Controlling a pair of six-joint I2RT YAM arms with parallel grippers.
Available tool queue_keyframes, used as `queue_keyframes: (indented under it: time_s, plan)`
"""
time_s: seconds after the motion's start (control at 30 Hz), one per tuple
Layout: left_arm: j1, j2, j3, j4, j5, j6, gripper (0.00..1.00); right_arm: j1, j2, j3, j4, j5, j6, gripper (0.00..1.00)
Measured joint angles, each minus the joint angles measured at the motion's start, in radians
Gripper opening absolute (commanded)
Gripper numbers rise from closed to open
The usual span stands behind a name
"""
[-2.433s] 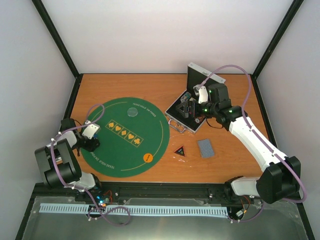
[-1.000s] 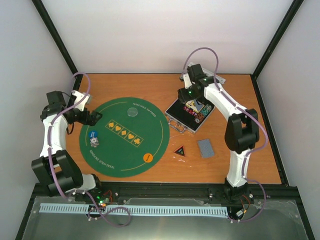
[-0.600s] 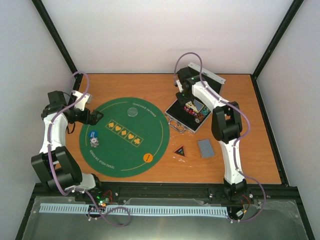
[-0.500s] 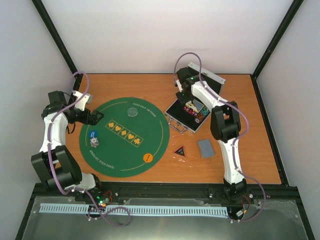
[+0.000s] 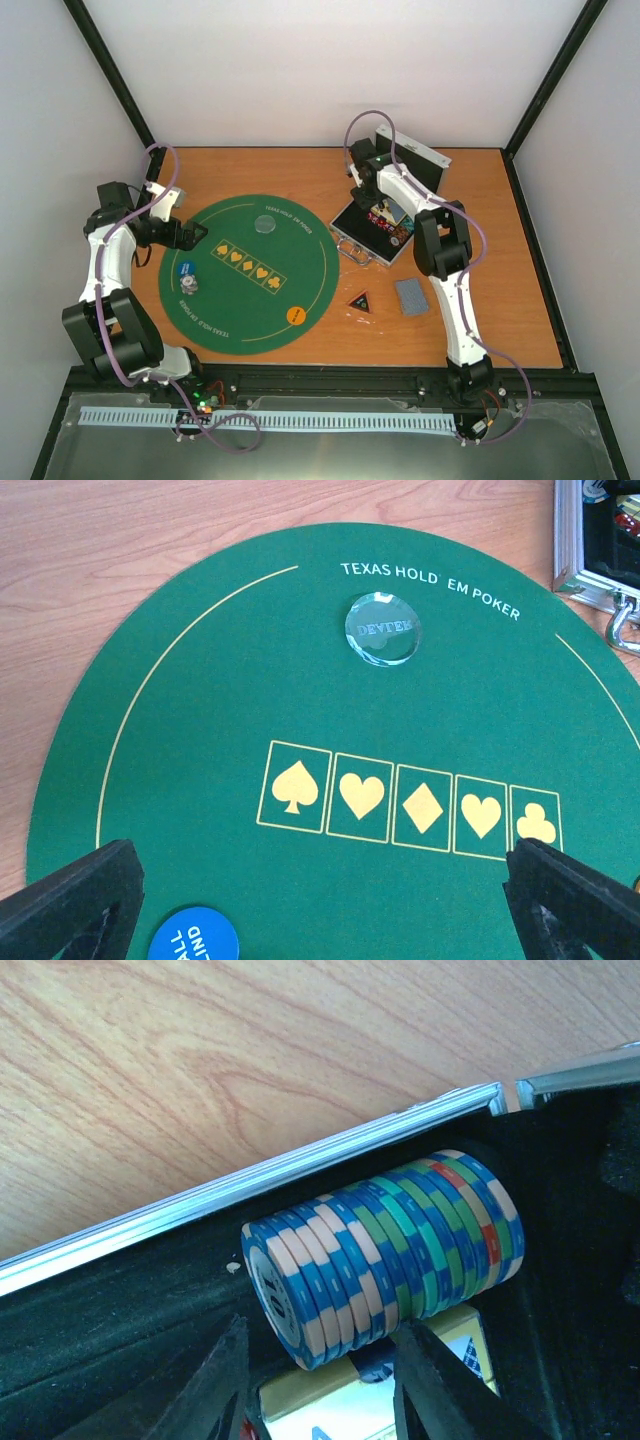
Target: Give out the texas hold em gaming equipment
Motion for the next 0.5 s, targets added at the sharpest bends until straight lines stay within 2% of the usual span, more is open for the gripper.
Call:
queue_keyframes:
  time_s: [0.5]
  plan:
    - [0.000,0.006,0.000,0.000,-0.001,0.000,1.00,0.011,0.010,0.018,-0.021,-0.001,-0.023,0.36]
